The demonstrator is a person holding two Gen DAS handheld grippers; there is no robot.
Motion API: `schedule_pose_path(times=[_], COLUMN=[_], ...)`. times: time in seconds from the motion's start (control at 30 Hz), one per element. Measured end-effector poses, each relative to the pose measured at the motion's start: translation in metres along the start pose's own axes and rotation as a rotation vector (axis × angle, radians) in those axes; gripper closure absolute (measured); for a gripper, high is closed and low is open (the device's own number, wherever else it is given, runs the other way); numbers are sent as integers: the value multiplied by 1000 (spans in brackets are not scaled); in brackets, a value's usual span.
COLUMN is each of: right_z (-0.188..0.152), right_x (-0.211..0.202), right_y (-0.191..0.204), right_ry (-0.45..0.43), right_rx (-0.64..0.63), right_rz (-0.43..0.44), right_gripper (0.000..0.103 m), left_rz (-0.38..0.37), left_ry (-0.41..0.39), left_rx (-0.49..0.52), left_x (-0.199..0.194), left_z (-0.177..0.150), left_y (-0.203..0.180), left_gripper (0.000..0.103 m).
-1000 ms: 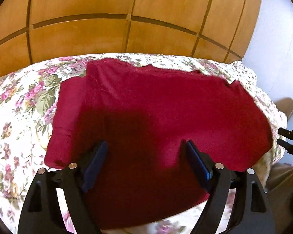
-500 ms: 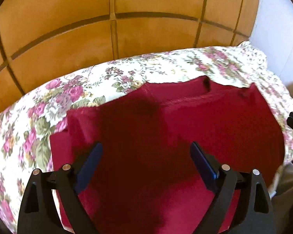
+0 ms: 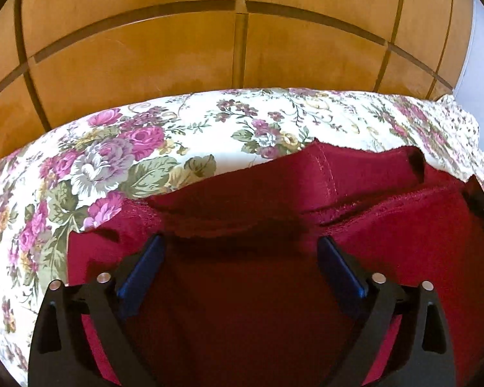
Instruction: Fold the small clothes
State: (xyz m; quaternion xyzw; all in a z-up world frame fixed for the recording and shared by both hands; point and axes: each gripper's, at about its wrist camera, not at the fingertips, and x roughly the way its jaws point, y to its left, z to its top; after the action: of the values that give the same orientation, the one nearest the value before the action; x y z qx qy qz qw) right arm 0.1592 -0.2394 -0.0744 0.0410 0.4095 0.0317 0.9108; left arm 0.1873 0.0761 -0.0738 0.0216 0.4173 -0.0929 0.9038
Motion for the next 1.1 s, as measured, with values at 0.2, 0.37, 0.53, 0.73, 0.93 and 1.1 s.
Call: schedule_pose_path(times=[0.2, 0.37, 0.53, 0.73, 0.93, 1.1], right_z=[2, 0, -1, -1, -1, -4], right_x=[26, 25, 24, 24, 25, 6], right_y=[-2, -2, 1, 2, 2, 3], right_ry=[7, -3, -8, -9, -12, -72], right_rx=[-23, -29, -39, -43, -42, -31], right_rz=[-67, -66, -73, -77, -83, -130], right_gripper=[50, 48, 45, 44, 42, 12], left_rz=[-64, -61, -69, -41, 88, 34], left_ry=[28, 14, -8, -29, -53, 23], left_rx=[-35, -34, -41, -34, -121, -189], left_x=[10, 10, 5, -12, -23, -5], left_z=[2, 0, -2, -11, -33, -24], left_y=[7, 5, 6, 8, 34, 48], left_gripper=[4, 4, 4, 4, 3, 3])
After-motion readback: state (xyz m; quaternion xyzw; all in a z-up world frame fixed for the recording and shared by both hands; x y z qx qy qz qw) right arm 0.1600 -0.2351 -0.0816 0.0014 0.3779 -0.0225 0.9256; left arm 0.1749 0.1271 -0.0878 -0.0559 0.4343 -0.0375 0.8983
